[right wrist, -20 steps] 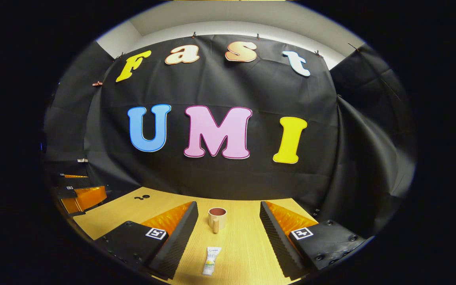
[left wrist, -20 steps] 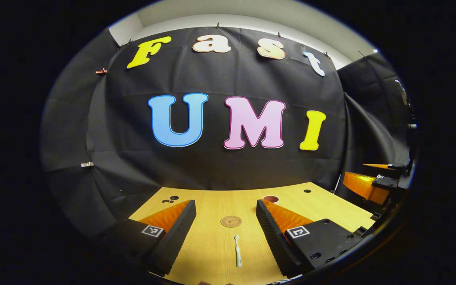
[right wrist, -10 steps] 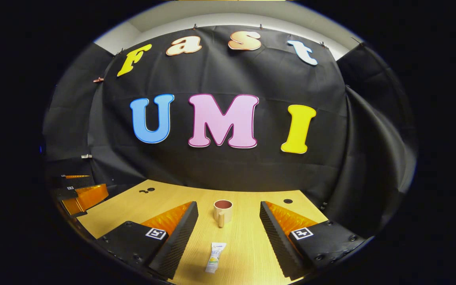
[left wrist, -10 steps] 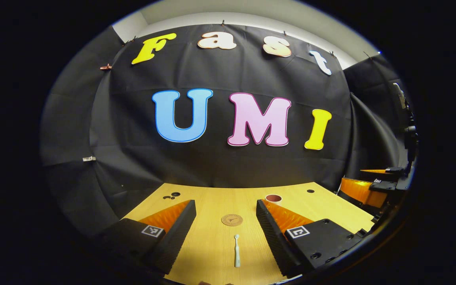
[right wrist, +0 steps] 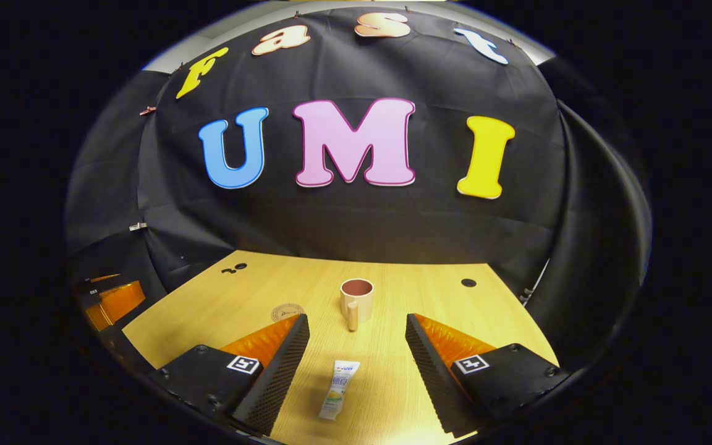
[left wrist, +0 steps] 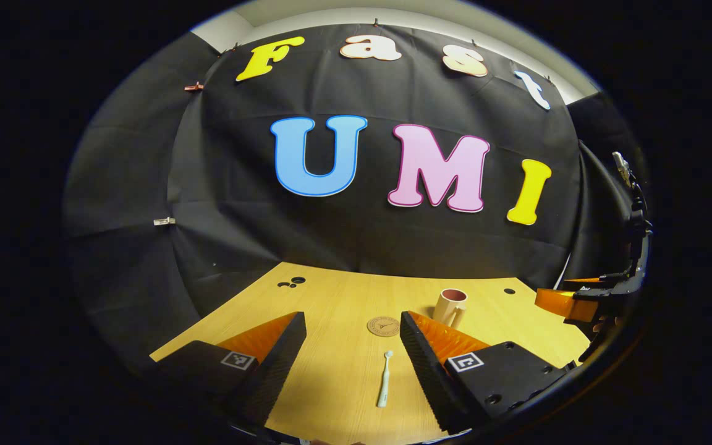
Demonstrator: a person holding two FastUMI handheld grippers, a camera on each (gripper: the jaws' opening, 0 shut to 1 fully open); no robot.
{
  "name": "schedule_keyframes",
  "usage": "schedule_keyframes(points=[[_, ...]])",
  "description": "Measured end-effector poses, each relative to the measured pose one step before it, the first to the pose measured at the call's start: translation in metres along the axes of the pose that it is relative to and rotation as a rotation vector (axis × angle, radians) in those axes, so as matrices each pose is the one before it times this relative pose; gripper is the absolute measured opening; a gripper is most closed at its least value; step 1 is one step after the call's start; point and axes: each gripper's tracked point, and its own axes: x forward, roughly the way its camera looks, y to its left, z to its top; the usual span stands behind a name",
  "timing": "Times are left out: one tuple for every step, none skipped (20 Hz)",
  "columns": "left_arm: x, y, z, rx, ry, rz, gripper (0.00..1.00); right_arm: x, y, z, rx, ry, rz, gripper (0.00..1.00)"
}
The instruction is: Put the toothbrush and toothpaste on the desktop into the cup, then pick up the cup and place it on the coaster on the desktop.
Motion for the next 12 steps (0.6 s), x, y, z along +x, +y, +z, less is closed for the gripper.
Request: schedule_keyframes(points=[[0.00061,0.00273,-0.00342,-0.00261,0.0083,0.01566,0.97,0.00515,0.00037,-0.00519,-0.00201,0.01907,0.00912,0.97],[0.00093,0.00277,-0.00334,-0.0014,0.00881,0.01372,0.97,0.00534,0.00069,-0.00599,-0.00295,0.02034,0.00854,0.97],[0.00191,0.00086,-0.00332,0.00141,0.01114,0.01221,0.97,0.00476,0.00128,-0.00662,0.00159,0.01982,0.01505,0.97],[0.00157,0.00224,-0.00324,0.0021,0.0112,0.01407,0.97,0.00472,0.00264,-0.0038,0.00866,0.01272,0.01905,0.97],[0.00118,0.00193,-0.00382,0.00035,0.00966,0.01176,0.97,0.00515,0.00165,-0.00541,0.00529,0.01879,0.01435,0.97],[0.00057,0.00097,-0.00339,-0.00038,0.01167,0.01023,0.97,0.00539,-0.00022,-0.00703,-0.00142,0.0221,0.00469,0.97],[0.00278,-0.00043,-0.00319,-0.00061,0.01282,0.01138,0.97,0.00601,-0.00174,-0.00899,-0.00271,0.027,0.00283,0.97],[0.00127,0.00011,-0.00246,-0.00036,0.0094,0.00962,0.97,0.00635,-0.00181,-0.00924,0.00161,0.02984,0.00245,0.97],[-0.00107,0.00057,-0.00416,0.00207,0.00785,0.01103,0.97,0.00659,-0.00152,-0.00973,0.0048,0.03406,0.00342,0.97],[0.00184,0.00062,-0.00401,0.00623,0.01394,0.01687,0.97,0.00626,-0.00052,-0.0118,0.00616,0.04412,0.00249,0.97],[-0.00104,0.00005,-0.00675,0.01032,0.02134,0.0172,0.97,0.01026,-0.00192,-0.01866,0.00741,0.06008,0.00204,0.98],[-0.00081,-0.00076,-0.00475,0.00745,0.01237,0.01092,0.97,0.00597,-0.00132,-0.01056,-0.00065,0.03207,0.00107,0.97]])
